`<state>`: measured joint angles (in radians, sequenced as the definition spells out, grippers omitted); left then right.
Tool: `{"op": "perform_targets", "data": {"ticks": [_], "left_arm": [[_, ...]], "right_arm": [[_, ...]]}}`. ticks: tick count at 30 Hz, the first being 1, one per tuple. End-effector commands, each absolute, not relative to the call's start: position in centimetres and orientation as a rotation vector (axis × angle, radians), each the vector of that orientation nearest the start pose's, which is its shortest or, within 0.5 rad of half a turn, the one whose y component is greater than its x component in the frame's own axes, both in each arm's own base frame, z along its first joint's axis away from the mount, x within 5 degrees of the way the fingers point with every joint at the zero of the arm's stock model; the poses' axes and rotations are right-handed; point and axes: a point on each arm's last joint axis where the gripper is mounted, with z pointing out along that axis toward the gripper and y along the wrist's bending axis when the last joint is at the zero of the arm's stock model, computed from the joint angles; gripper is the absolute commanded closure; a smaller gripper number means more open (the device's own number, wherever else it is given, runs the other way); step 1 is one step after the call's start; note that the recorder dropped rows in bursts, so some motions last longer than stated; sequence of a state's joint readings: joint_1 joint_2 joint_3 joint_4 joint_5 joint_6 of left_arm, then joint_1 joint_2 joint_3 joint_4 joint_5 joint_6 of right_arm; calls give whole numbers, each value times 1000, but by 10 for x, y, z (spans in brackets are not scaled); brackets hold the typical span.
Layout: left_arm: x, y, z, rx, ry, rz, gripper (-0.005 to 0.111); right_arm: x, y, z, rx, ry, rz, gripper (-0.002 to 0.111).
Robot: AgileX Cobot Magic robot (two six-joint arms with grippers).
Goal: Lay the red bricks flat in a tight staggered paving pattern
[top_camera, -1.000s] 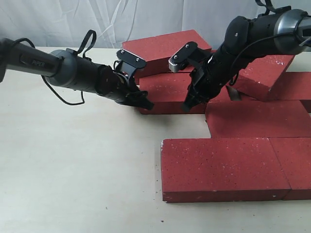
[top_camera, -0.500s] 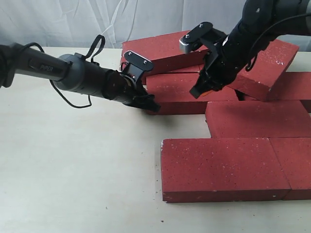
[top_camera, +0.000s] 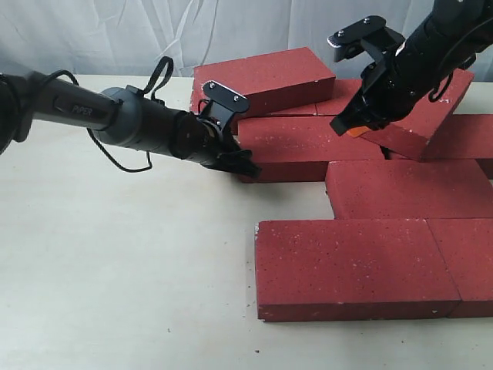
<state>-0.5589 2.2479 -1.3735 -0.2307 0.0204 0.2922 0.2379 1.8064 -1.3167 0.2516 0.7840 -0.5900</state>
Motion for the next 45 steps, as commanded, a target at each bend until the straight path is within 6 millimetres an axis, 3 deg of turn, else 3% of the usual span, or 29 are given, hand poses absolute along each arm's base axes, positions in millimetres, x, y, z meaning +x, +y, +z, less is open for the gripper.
{"op": "perform_targets", "data": {"ticks": [1,10,21,39,45], "left_arm": [[388,-259,89,746,2270,-266,107],[395,-268,72,760,2299,-270,107],[389,-269,70,871,2338,-242,107],[406,-228,82,791,2443,-201,107],[404,-224,104,862,2439,-164,107]], "right_arm": [[362,104,233,-882,2550,208,109],[362,104,233,-878,2547,210,109],[363,104,234,-865,2537,213,109],[366,105,236,-833,2507,219,109],[368,106,235,-810,2495,228,109]]}}
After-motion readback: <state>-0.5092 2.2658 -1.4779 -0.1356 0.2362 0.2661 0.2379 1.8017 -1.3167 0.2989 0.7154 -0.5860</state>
